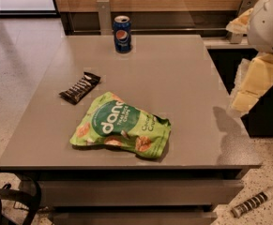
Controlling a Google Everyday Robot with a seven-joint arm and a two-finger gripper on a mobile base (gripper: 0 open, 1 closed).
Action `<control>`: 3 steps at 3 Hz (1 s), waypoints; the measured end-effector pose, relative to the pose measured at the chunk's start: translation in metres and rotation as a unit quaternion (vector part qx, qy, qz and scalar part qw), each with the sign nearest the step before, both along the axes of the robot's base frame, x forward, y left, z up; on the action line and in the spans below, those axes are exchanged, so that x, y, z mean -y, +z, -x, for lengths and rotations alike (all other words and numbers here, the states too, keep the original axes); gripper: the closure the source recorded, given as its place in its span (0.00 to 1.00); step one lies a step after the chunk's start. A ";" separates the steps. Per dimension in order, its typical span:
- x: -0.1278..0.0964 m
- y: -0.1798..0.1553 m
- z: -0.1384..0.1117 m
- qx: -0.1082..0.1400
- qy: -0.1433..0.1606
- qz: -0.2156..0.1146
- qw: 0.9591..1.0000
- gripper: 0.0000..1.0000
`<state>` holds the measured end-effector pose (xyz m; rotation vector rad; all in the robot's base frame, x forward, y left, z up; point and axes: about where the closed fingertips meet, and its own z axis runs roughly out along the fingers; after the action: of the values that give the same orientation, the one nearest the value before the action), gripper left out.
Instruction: Move green rice chip bag near pepsi can
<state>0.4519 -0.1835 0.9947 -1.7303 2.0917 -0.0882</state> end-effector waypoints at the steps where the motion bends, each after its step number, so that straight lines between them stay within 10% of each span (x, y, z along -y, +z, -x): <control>1: -0.065 -0.012 -0.016 -0.006 0.045 -0.060 0.997 0.00; 3: -0.147 -0.055 -0.016 -0.049 0.036 -0.042 0.997 0.00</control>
Offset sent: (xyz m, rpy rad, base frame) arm 0.0305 0.1521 -0.0532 0.1873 0.1045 0.0772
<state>0.4681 -0.0367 0.9398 -1.7910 2.0664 0.1064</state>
